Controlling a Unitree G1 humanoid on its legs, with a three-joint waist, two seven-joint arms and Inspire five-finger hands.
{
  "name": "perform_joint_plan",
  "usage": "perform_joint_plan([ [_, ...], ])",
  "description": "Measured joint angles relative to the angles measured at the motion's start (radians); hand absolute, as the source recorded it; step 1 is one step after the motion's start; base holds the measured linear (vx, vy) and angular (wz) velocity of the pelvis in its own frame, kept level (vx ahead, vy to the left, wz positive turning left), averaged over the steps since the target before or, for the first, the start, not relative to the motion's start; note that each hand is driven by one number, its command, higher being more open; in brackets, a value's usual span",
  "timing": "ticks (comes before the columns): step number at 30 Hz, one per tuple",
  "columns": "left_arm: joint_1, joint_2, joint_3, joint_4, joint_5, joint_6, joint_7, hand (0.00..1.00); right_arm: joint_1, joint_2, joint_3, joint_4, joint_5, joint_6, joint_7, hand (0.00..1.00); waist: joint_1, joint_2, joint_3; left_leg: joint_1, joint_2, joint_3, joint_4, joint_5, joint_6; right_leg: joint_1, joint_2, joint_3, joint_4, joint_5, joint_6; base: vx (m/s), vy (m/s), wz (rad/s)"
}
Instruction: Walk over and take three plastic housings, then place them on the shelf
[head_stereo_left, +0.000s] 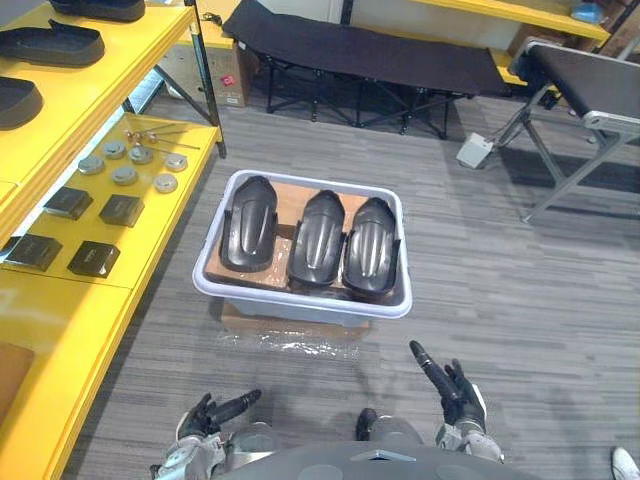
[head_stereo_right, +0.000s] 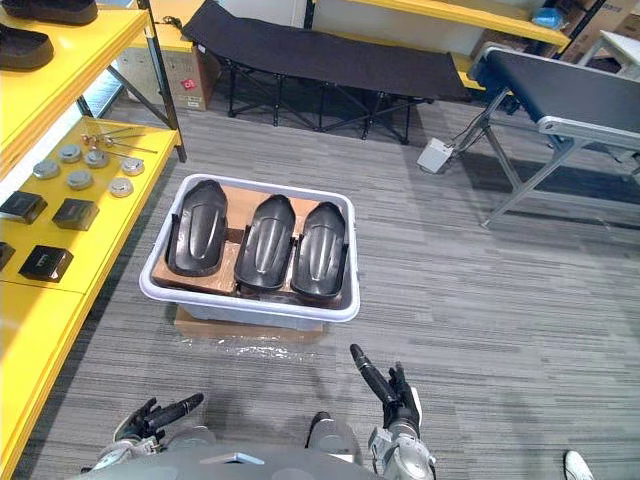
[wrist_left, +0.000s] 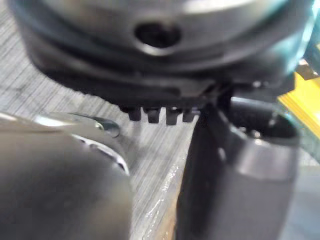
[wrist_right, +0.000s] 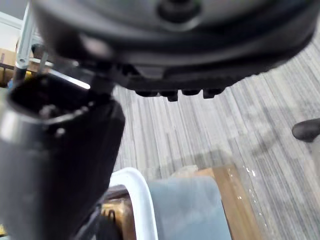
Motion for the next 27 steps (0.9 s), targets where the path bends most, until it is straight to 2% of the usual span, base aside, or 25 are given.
perform_joint_plan([
  [2,0.008,-0.013,0.009,0.000,0.001,0.000,0.003,1.00,-0.019,-0.018,0.000,-0.007,0.000,0.008,-0.036,1.00,0.002,0.015,-0.003,0.014,0.022,0.000,0.001,0.002,-0.011,0.036,0.023,-0.003,-0.026,0.001,-0.001,0.04,-0.132,0.09],
  [4,0.018,-0.020,0.023,-0.006,0.003,-0.004,-0.002,1.00,-0.024,-0.031,-0.007,-0.042,0.001,0.031,-0.049,1.00,0.015,0.014,-0.008,0.029,0.032,0.006,0.000,0.003,-0.015,0.052,0.027,-0.002,-0.035,0.000,-0.001,-0.02,-0.047,-0.03],
  [5,0.020,-0.021,0.027,-0.015,0.011,-0.007,-0.005,1.00,-0.038,-0.046,-0.014,-0.060,0.001,0.045,-0.059,1.00,0.026,0.012,-0.010,0.024,0.031,0.012,0.002,0.003,-0.015,0.046,0.026,0.002,-0.039,0.003,-0.005,-0.09,-0.024,-0.10],
  [8,0.034,-0.015,0.028,-0.041,0.041,-0.012,-0.016,1.00,-0.102,-0.065,-0.041,-0.087,0.000,0.072,-0.087,1.00,0.032,-0.002,-0.011,-0.034,0.017,0.008,0.025,0.006,-0.012,0.010,0.014,0.000,-0.060,0.012,-0.017,-0.11,-0.005,-0.07],
  [12,0.040,-0.012,0.026,-0.062,0.080,-0.023,-0.043,1.00,-0.183,-0.117,-0.086,-0.112,0.004,0.108,-0.128,1.00,0.036,0.001,0.008,-0.114,-0.007,-0.016,0.046,0.019,0.006,-0.039,-0.010,-0.023,-0.067,0.026,-0.013,-0.13,0.030,0.17],
  [14,0.030,-0.008,0.021,-0.112,0.079,-0.035,-0.060,1.00,-0.298,-0.186,-0.117,-0.110,0.011,0.122,-0.165,1.00,0.055,0.006,0.064,-0.194,-0.011,-0.033,0.099,0.017,0.013,-0.085,-0.015,-0.025,-0.070,0.051,-0.010,-0.15,0.052,0.14],
  [16,0.009,-0.003,0.017,-0.134,0.077,-0.046,-0.069,1.00,-0.391,-0.241,-0.130,-0.103,0.011,0.130,-0.178,1.00,0.058,0.011,0.106,-0.250,-0.010,-0.050,0.143,0.013,0.022,-0.117,-0.015,-0.028,-0.070,0.070,-0.011,-0.15,0.050,0.14],
  [17,-0.022,0.002,0.012,-0.138,0.077,-0.052,-0.073,1.00,-0.472,-0.297,-0.131,-0.082,0.010,0.138,-0.184,1.00,0.061,0.017,0.148,-0.285,-0.009,-0.063,0.180,0.009,0.028,-0.128,-0.011,-0.033,-0.071,0.085,-0.011,-0.15,0.044,0.17],
  [20,-0.084,0.017,-0.016,-0.161,0.072,-0.058,-0.086,1.00,-0.648,-0.438,-0.128,-0.003,0.008,0.160,-0.183,1.00,0.083,0.041,0.221,-0.368,-0.006,-0.089,0.261,-0.007,0.044,-0.164,-0.008,-0.045,-0.064,0.110,-0.011,-0.15,0.068,0.13],
  [22,-0.100,0.020,-0.036,-0.161,0.060,-0.076,-0.086,1.00,-0.739,-0.497,-0.119,0.056,0.009,0.164,-0.183,1.00,0.086,0.053,0.241,-0.424,-0.006,-0.106,0.304,-0.016,0.054,-0.201,-0.009,-0.053,-0.044,0.112,-0.010,-0.11,0.087,0.14],
  [23,-0.117,0.021,-0.052,-0.158,0.028,-0.082,-0.084,1.00,-0.790,-0.537,-0.097,0.103,0.010,0.172,-0.181,1.00,0.099,0.062,0.247,-0.459,-0.007,-0.113,0.327,-0.020,0.059,-0.229,-0.011,-0.055,-0.027,0.112,-0.009,-0.09,0.077,0.06],
  [27,-0.138,0.020,-0.086,-0.158,-0.020,-0.092,-0.081,1.00,-0.892,-0.582,-0.032,0.167,0.010,0.197,-0.176,1.00,0.114,0.083,0.268,-0.506,-0.014,-0.125,0.349,-0.020,0.066,-0.273,-0.022,-0.063,0.004,0.110,-0.011,-0.05,0.040,0.07],
])
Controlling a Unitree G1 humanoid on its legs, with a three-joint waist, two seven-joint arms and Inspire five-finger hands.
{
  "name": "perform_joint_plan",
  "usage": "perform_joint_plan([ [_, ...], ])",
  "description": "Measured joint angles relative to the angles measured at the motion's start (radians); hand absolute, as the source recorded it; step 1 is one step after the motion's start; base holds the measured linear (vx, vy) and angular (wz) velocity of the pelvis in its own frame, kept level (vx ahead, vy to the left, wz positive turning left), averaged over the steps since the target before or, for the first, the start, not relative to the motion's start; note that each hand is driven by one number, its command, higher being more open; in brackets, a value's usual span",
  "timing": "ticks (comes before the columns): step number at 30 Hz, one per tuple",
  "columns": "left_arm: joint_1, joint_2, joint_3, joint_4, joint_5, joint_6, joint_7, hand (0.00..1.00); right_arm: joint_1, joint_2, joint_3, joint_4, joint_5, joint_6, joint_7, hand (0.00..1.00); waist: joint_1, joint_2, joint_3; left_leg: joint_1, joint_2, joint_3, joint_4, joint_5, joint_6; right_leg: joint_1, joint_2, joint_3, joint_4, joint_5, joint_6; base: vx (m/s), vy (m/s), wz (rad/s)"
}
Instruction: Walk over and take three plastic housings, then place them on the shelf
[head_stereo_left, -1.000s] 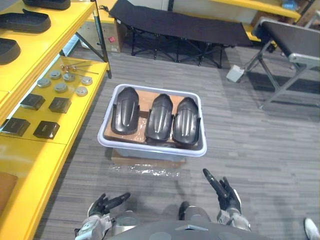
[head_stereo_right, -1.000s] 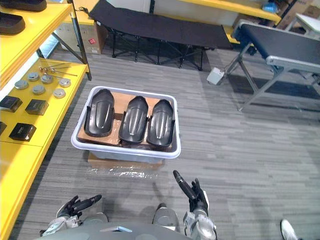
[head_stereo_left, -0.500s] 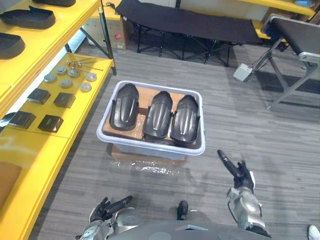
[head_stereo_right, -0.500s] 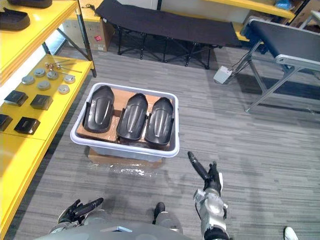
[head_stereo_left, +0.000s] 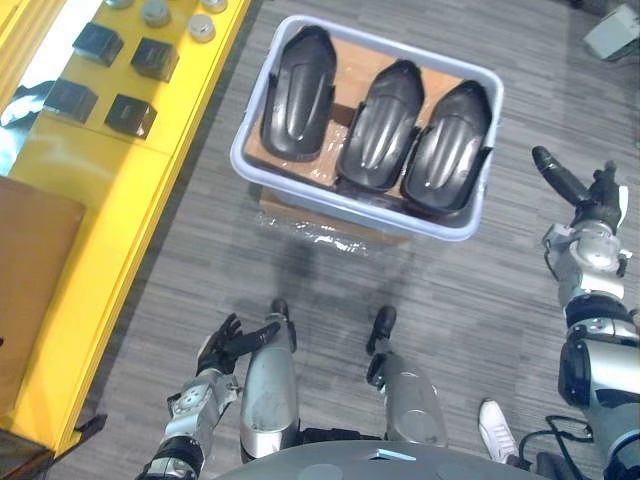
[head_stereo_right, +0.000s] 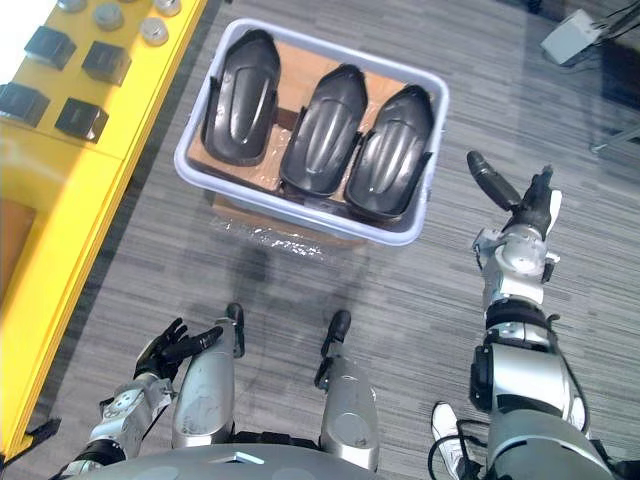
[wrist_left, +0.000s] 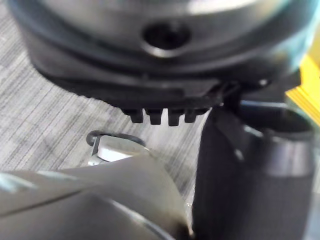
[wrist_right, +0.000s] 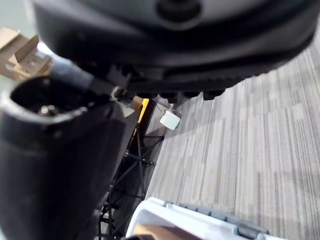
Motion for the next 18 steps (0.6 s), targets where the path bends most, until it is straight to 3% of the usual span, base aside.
perform_joint_plan([
  [2,-0.032,-0.012,-0.027,0.010,-0.028,0.001,-0.003,1.00,-0.077,-0.064,0.057,0.026,-0.001,0.031,0.014,1.00,0.005,0.034,0.020,-0.037,-0.018,-0.008,-0.001,0.009,0.011,-0.038,-0.019,-0.010,0.019,-0.001,-0.001,-0.07,0.035,0.14],
  [6,-0.065,-0.029,-0.057,0.032,-0.053,0.000,-0.012,1.00,-0.155,-0.124,0.127,0.043,-0.011,0.081,0.017,1.00,0.016,0.072,0.043,-0.055,-0.044,-0.008,-0.027,0.037,0.022,-0.072,-0.045,-0.013,0.036,0.000,0.000,-0.04,0.022,0.10],
  [16,-0.073,-0.037,-0.113,0.039,-0.103,-0.024,-0.036,1.00,-0.249,-0.175,0.298,0.064,-0.090,0.161,0.052,1.00,0.026,0.093,0.052,-0.070,-0.077,-0.021,-0.052,0.062,0.025,-0.139,-0.092,-0.020,0.149,-0.052,-0.004,-0.01,0.002,0.08],
  [17,-0.073,-0.037,-0.115,0.039,-0.105,-0.024,-0.036,1.00,-0.253,-0.175,0.318,0.064,-0.092,0.169,0.062,0.00,0.027,0.094,0.052,-0.071,-0.079,-0.022,-0.051,0.062,0.025,-0.142,-0.096,-0.020,0.161,-0.060,-0.003,-0.07,0.004,0.07],
  [18,-0.074,-0.037,-0.117,0.038,-0.106,-0.024,-0.036,1.00,-0.258,-0.175,0.339,0.064,-0.093,0.184,0.071,0.00,0.029,0.094,0.052,-0.071,-0.079,-0.023,-0.050,0.063,0.025,-0.144,-0.097,-0.020,0.166,-0.062,-0.004,-0.06,0.005,0.03],
])
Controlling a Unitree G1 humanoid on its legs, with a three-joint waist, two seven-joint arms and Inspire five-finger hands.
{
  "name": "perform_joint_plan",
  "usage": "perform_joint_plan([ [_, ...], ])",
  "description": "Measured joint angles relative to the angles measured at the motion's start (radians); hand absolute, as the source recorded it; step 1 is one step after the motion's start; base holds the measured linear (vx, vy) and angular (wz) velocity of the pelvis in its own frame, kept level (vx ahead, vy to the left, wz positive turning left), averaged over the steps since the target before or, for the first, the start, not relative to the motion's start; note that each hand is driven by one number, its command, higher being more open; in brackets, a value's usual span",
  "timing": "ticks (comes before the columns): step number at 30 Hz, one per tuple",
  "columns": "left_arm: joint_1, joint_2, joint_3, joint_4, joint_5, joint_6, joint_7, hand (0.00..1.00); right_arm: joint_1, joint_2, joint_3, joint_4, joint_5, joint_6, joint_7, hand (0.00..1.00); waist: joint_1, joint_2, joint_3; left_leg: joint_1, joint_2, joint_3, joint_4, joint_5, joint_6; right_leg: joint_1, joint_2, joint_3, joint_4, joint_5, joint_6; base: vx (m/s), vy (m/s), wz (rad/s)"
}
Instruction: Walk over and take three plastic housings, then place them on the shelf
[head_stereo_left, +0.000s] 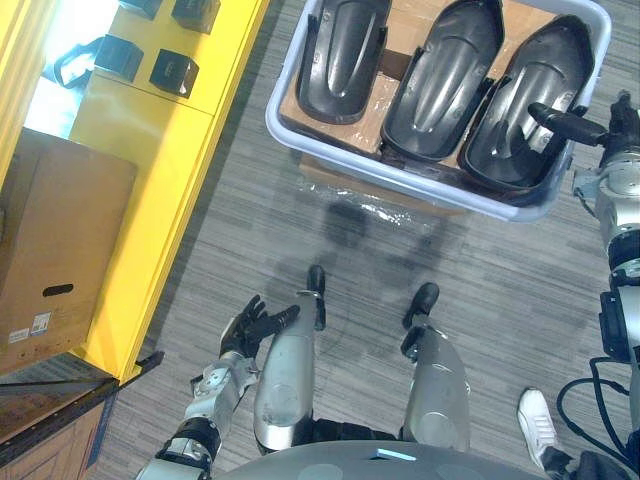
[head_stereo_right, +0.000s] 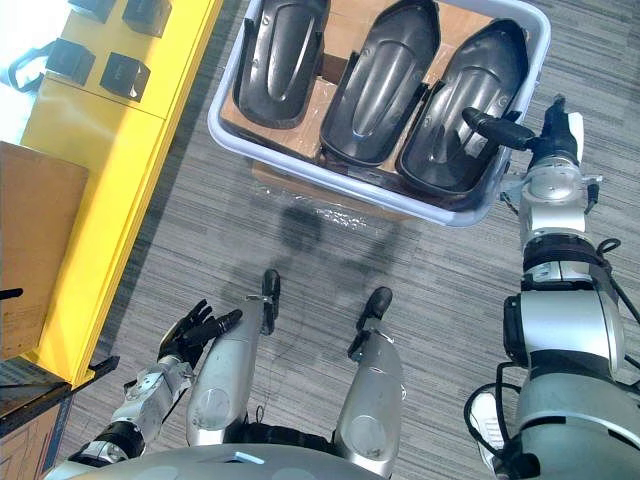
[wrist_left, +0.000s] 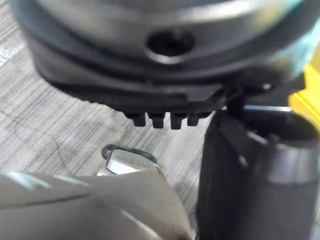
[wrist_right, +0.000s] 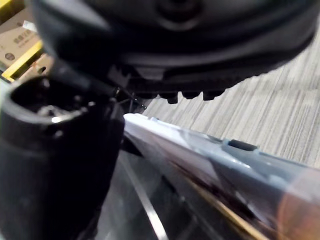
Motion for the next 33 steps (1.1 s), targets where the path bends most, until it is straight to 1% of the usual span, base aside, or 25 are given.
perform_joint_plan([
  [1,-0.001,0.000,-0.002,0.000,0.000,0.000,0.000,1.00,-0.002,0.000,0.006,0.000,-0.008,0.008,0.007,0.00,0.002,0.000,0.000,-0.001,0.000,0.000,0.000,0.000,0.000,-0.002,-0.001,0.000,0.004,-0.001,-0.001,-0.05,0.006,0.02],
  [2,-0.002,0.000,-0.004,0.000,-0.001,0.000,-0.001,1.00,-0.006,0.000,0.019,0.001,-0.034,0.024,0.015,0.00,0.005,0.000,0.000,-0.005,0.000,-0.001,0.000,0.002,0.000,-0.008,-0.002,0.000,0.010,-0.003,-0.002,-0.05,0.002,0.02],
  [4,-0.005,0.000,-0.005,0.000,-0.007,0.000,-0.006,1.00,-0.008,0.000,0.019,0.003,-0.037,0.062,0.028,0.00,0.007,0.004,0.000,-0.014,-0.001,-0.003,-0.001,0.009,0.000,-0.013,-0.002,-0.007,0.010,-0.003,-0.002,-0.04,0.001,0.07],
  [6,-0.008,-0.001,-0.014,0.002,-0.029,0.002,-0.008,1.00,-0.014,-0.011,0.016,0.014,-0.061,0.085,0.000,0.00,0.012,0.007,0.001,-0.015,-0.001,-0.007,-0.003,0.013,-0.001,-0.013,-0.003,-0.012,0.013,-0.003,-0.003,-0.03,0.003,0.07],
  [8,-0.009,-0.001,-0.015,0.005,-0.038,0.002,-0.007,1.00,-0.028,-0.040,0.018,0.016,-0.076,0.132,-0.004,0.00,0.014,0.009,0.001,-0.013,-0.002,-0.010,-0.008,0.016,-0.002,-0.013,-0.006,-0.019,0.022,-0.008,-0.009,-0.03,0.001,0.05],
  [11,-0.010,0.000,-0.017,0.008,-0.039,0.002,-0.007,1.00,-0.034,-0.045,0.017,0.040,-0.078,0.153,-0.030,0.00,0.013,0.010,0.001,-0.011,-0.004,-0.016,-0.031,0.033,-0.007,-0.016,-0.007,-0.027,0.023,-0.010,-0.012,-0.01,-0.021,0.08],
  [17,-0.015,0.003,-0.026,0.010,-0.048,0.003,-0.006,1.00,-0.030,-0.039,0.018,0.059,-0.154,0.184,-0.026,0.00,0.016,0.011,0.000,0.004,0.002,-0.021,-0.072,0.059,-0.020,-0.019,0.001,-0.032,0.023,-0.016,-0.023,0.00,-0.035,0.02],
  [20,-0.015,0.004,-0.027,0.010,-0.058,0.005,-0.006,1.00,-0.021,-0.032,0.017,0.056,-0.154,0.169,-0.012,0.00,0.014,0.013,-0.001,0.008,0.004,-0.025,-0.078,0.065,-0.022,-0.015,0.004,-0.034,0.023,-0.017,-0.024,0.00,0.000,0.00],
  [22,-0.015,0.002,-0.037,0.010,-0.070,0.005,-0.007,1.00,-0.005,-0.026,0.017,0.056,-0.154,0.170,-0.012,0.00,0.022,0.014,-0.002,0.018,0.003,-0.027,-0.082,0.066,-0.022,-0.003,0.003,-0.037,0.022,-0.017,-0.024,-0.01,0.006,0.06],
  [25,-0.014,0.002,-0.043,0.010,-0.073,0.006,-0.007,1.00,0.024,-0.014,0.014,0.057,-0.154,0.161,-0.014,0.00,0.021,0.014,-0.002,0.022,0.002,-0.037,-0.082,0.067,-0.022,0.013,0.005,-0.049,0.011,-0.017,-0.024,-0.01,0.015,0.10],
  [27,-0.014,0.002,-0.043,0.010,-0.073,0.006,-0.007,1.00,0.041,-0.010,0.013,0.057,-0.154,0.126,-0.018,0.00,0.020,0.014,-0.002,0.022,0.002,-0.040,-0.082,0.068,-0.022,0.019,0.007,-0.052,0.005,-0.016,-0.023,-0.01,0.012,0.02],
  [30,-0.014,0.002,-0.042,0.010,-0.073,0.006,-0.007,1.00,0.059,-0.007,0.010,0.053,-0.156,0.105,-0.023,0.00,0.019,0.013,-0.002,0.022,0.003,-0.044,-0.080,0.068,-0.022,0.024,0.011,-0.053,0.002,-0.016,-0.023,0.00,0.003,0.01],
  [32,-0.011,0.003,-0.033,0.010,-0.073,0.006,-0.006,1.00,0.086,0.010,-0.008,0.045,-0.164,0.081,-0.041,0.00,0.020,0.003,-0.007,0.020,0.008,-0.046,-0.077,0.068,-0.022,0.027,0.018,-0.053,-0.005,-0.014,-0.022,0.00,0.000,0.00],
  [33,-0.011,0.004,-0.033,0.009,-0.073,0.006,-0.005,1.00,0.091,0.013,-0.008,0.041,-0.166,0.079,-0.045,0.00,0.021,0.001,-0.007,0.020,0.011,-0.046,-0.075,0.067,-0.024,0.029,0.021,-0.053,-0.008,-0.014,-0.022,0.01,-0.002,-0.03],
])
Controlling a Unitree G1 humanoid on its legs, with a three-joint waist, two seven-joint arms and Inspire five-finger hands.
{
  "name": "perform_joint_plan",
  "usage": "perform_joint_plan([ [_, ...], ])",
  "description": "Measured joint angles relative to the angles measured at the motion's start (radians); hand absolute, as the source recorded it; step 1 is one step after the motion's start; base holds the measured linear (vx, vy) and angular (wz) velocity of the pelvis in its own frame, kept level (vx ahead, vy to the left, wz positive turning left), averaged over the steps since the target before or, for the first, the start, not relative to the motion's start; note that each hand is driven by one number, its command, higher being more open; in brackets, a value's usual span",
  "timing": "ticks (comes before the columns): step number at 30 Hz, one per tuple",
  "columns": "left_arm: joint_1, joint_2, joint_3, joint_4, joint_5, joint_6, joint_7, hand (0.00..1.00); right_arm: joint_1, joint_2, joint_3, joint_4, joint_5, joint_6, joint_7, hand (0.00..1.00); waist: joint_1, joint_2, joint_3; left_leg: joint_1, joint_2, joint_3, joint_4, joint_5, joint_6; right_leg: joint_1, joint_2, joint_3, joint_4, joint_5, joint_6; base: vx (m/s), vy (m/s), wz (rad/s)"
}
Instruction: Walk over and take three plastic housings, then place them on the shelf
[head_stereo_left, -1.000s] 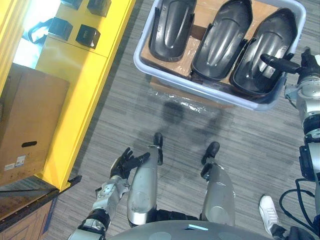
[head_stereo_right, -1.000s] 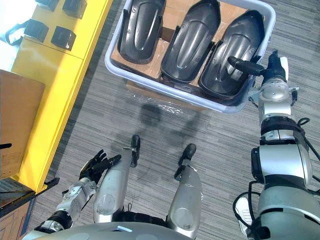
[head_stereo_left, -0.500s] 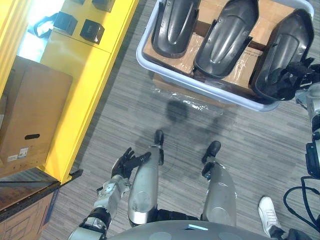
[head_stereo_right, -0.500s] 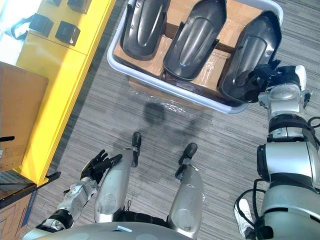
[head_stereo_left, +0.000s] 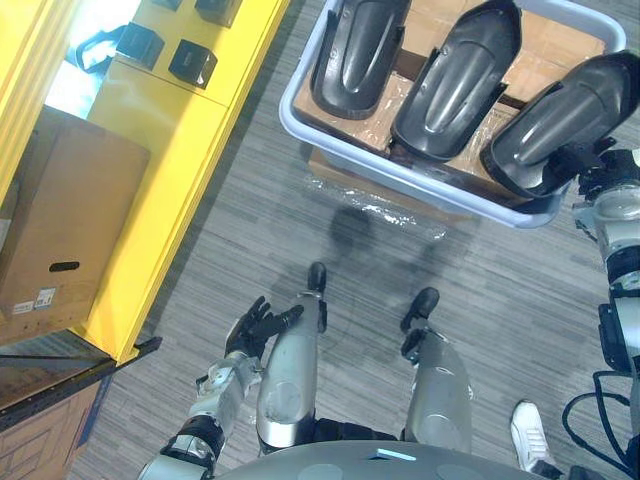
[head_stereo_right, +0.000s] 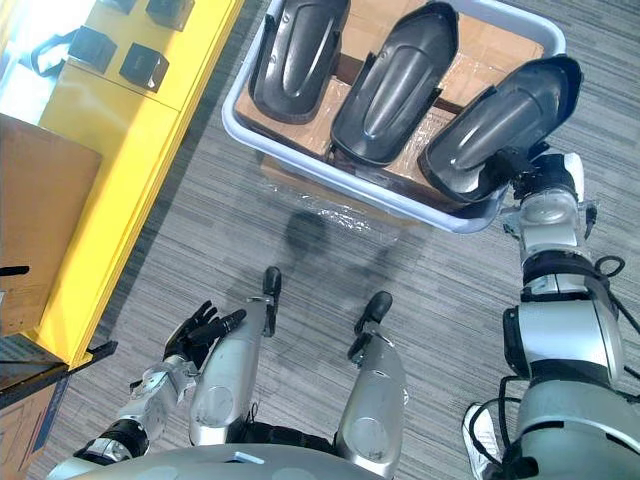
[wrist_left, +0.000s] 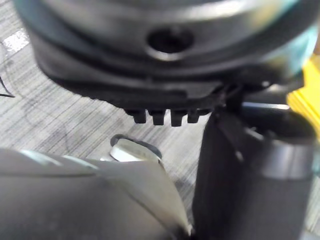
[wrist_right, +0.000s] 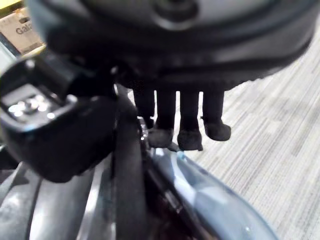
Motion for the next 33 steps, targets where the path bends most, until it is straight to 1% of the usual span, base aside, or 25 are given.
perform_joint_plan([
  [3,0.000,0.003,0.004,-0.005,0.003,-0.003,0.014,1.00,0.030,0.003,0.000,-0.035,-0.026,-0.017,-0.034,0.00,-0.001,-0.007,0.001,0.002,0.010,-0.005,0.008,-0.004,-0.004,0.010,0.012,-0.002,-0.005,0.001,0.000,0.00,0.000,0.00],
  [4,0.002,0.005,0.011,-0.007,0.004,-0.005,0.021,1.00,0.034,0.005,0.000,-0.043,-0.029,-0.019,-0.054,0.00,-0.001,-0.014,0.000,0.005,0.014,-0.006,0.008,-0.004,-0.006,0.014,0.018,-0.002,-0.008,0.001,-0.001,0.00,-0.025,-0.05],
  [6,0.019,0.010,0.023,-0.029,0.004,-0.016,0.040,1.00,0.046,0.024,-0.004,-0.076,-0.028,-0.019,-0.103,0.00,-0.002,-0.033,0.000,0.016,0.025,-0.004,0.007,-0.007,-0.010,0.027,0.030,-0.001,-0.020,0.005,-0.006,0.01,-0.029,-0.10],
  [8,0.049,0.017,0.031,-0.085,0.003,-0.032,0.070,1.00,0.087,0.038,-0.037,-0.174,-0.036,-0.019,-0.177,0.00,-0.007,-0.058,0.001,0.048,0.034,0.002,-0.001,-0.010,-0.014,0.058,0.042,0.002,-0.041,0.008,-0.011,0.02,-0.028,-0.09],
  [9,0.060,0.018,0.030,-0.115,0.003,-0.035,0.083,1.00,0.101,0.038,-0.052,-0.209,-0.047,-0.020,-0.196,0.00,-0.009,-0.062,0.001,0.055,0.035,0.003,-0.006,-0.010,-0.015,0.064,0.043,0.002,-0.043,0.008,-0.011,0.01,-0.016,-0.06],
  [10,0.085,0.020,0.031,-0.187,0.019,-0.053,0.126,1.00,0.129,0.039,-0.078,-0.275,-0.081,-0.025,-0.240,0.00,-0.012,-0.077,0.000,0.072,0.034,0.008,-0.018,-0.009,-0.016,0.076,0.043,0.005,-0.052,0.008,-0.011,0.00,-0.009,-0.04],
  [11,0.112,0.023,0.032,-0.273,0.090,-0.071,0.190,1.00,0.164,0.039,-0.102,-0.348,-0.126,-0.039,-0.292,0.00,-0.018,-0.090,0.002,0.090,0.035,0.012,-0.030,-0.007,-0.018,0.093,0.046,0.005,-0.066,0.011,-0.009,0.00,0.000,0.00],
  [12,0.123,0.026,0.032,-0.312,0.128,-0.079,0.222,1.00,0.183,0.039,-0.113,-0.383,-0.149,-0.049,-0.316,0.00,-0.022,-0.097,0.001,0.099,0.035,0.013,-0.037,-0.006,-0.019,0.103,0.047,0.004,-0.075,0.013,-0.008,0.03,-0.006,-0.02],
  [14,0.144,0.047,0.035,-0.438,0.234,-0.094,0.317,1.00,0.246,0.044,-0.134,-0.491,-0.208,-0.079,-0.385,0.00,-0.032,-0.125,0.000,0.155,0.033,0.023,-0.077,0.003,-0.023,0.150,0.050,0.006,-0.106,0.023,-0.008,0.06,-0.010,-0.02],
  [15,0.145,0.054,0.039,-0.480,0.271,-0.095,0.349,1.00,0.273,0.049,-0.141,-0.524,-0.228,-0.090,-0.409,0.00,-0.033,-0.137,-0.002,0.185,0.031,0.027,-0.100,0.009,-0.025,0.175,0.050,0.006,-0.120,0.025,-0.008,0.09,-0.026,-0.03],
  [16,0.147,0.066,0.045,-0.534,0.304,-0.099,0.383,1.00,0.304,0.073,-0.150,-0.556,-0.254,-0.105,-0.433,0.00,-0.038,-0.159,-0.019,0.218,0.028,0.033,-0.133,0.018,-0.029,0.197,0.051,0.006,-0.136,0.025,-0.008,0.08,-0.025,-0.01],
  [17,0.147,0.070,0.051,-0.557,0.322,-0.100,0.397,1.00,0.318,0.085,-0.150,-0.563,-0.263,-0.116,-0.446,0.00,-0.042,-0.170,-0.033,0.228,0.026,0.035,-0.149,0.023,-0.030,0.204,0.052,0.005,-0.145,0.025,-0.008,0.10,-0.030,0.00],
  [18,0.147,0.072,0.060,-0.605,0.331,-0.100,0.416,1.00,0.346,0.112,-0.152,-0.578,-0.267,-0.131,-0.468,0.00,-0.047,-0.191,-0.065,0.243,0.024,0.038,-0.180,0.033,-0.033,0.209,0.054,0.003,-0.160,0.026,-0.008,0.10,-0.026,0.03],
  [19,0.146,0.072,0.064,-0.650,0.362,-0.100,0.431,1.00,0.373,0.136,-0.153,-0.588,-0.289,-0.138,-0.483,0.00,-0.054,-0.206,-0.091,0.257,0.023,0.040,-0.206,0.041,-0.036,0.219,0.055,-0.001,-0.174,0.028,-0.008,0.15,-0.026,0.03],
  [20,0.146,0.072,0.064,-0.693,0.362,-0.098,0.429,1.00,0.402,0.155,-0.154,-0.595,-0.313,-0.151,-0.497,0.00,-0.057,-0.213,-0.107,0.282,0.021,0.043,-0.227,0.045,-0.039,0.238,0.056,-0.003,-0.187,0.029,-0.008,0.13,-0.016,0.03],
  [21,0.145,0.072,0.063,-0.713,0.362,-0.098,0.428,1.00,0.417,0.163,-0.154,-0.599,-0.333,-0.156,-0.500,0.00,-0.058,-0.214,-0.114,0.293,0.021,0.044,-0.236,0.045,-0.039,0.248,0.057,-0.003,-0.195,0.029,-0.008,0.12,-0.003,0.01],
  [23,0.151,0.070,0.060,-0.795,0.380,-0.096,0.416,1.00,0.488,0.190,-0.154,-0.660,-0.392,-0.159,-0.501,0.00,-0.059,-0.212,-0.152,0.324,0.012,0.049,-0.270,0.049,-0.042,0.272,0.059,-0.005,-0.217,0.030,-0.007,0.12,0.013,0.00],
  [25,0.150,0.069,0.062,-0.853,0.385,-0.085,0.369,1.00,0.545,0.200,-0.153,-0.726,-0.436,-0.172,-0.501,0.00,-0.064,-0.203,-0.180,0.348,0.009,0.052,-0.299,0.055,-0.044,0.287,0.059,-0.005,-0.230,0.031,-0.006,0.12,0.011,0.00],
  [26,0.148,0.070,0.060,-0.894,0.346,-0.065,0.308,1.00,0.564,0.208,-0.151,-0.759,-0.464,-0.181,-0.500,0.00,-0.069,-0.198,-0.191,0.368,0.008,0.058,-0.314,0.056,-0.044,0.301,0.058,-0.003,-0.237,0.031,-0.005,0.11,0.003,-0.02],
  [27,0.146,0.071,0.060,-0.911,0.300,-0.045,0.267,1.00,0.572,0.216,-0.151,-0.774,-0.480,-0.187,-0.500,0.00,-0.072,-0.195,-0.204,0.373,0.008,0.060,-0.319,0.056,-0.044,0.307,0.059,-0.004,-0.243,0.032,-0.003,0.09,0.000,-0.09],
  [29,0.134,0.074,0.041,-0.923,0.114,0.036,0.142,1.00,0.578,0.243,-0.131,-0.795,-0.533,-0.220,-0.490,0.00,-0.086,-0.189,-0.256,0.410,0.008,0.082,-0.348,0.057,-0.044,0.322,0.057,0.007,-0.253,0.035,0.001,0.09,0.003,-0.15],
  [30,0.129,0.075,0.030,-0.923,0.078,0.055,0.120,1.00,0.578,0.244,-0.128,-0.796,-0.544,-0.232,-0.487,0.00,-0.089,-0.188,-0.262,0.423,0.008,0.089,-0.353,0.057,-0.044,0.330,0.056,0.008,-0.254,0.036,0.002,0.08,0.006,-0.21],
  [33,0.106,0.075,-0.038,-0.915,-0.047,0.141,0.047,1.00,0.583,0.270,-0.112,-0.827,-0.612,-0.279,-0.457,0.00,-0.099,-0.190,-0.317,0.465,0.006,0.127,-0.384,0.057,-0.044,0.350,0.055,0.034,-0.283,0.048,0.006,0.05,0.007,-0.27],
])
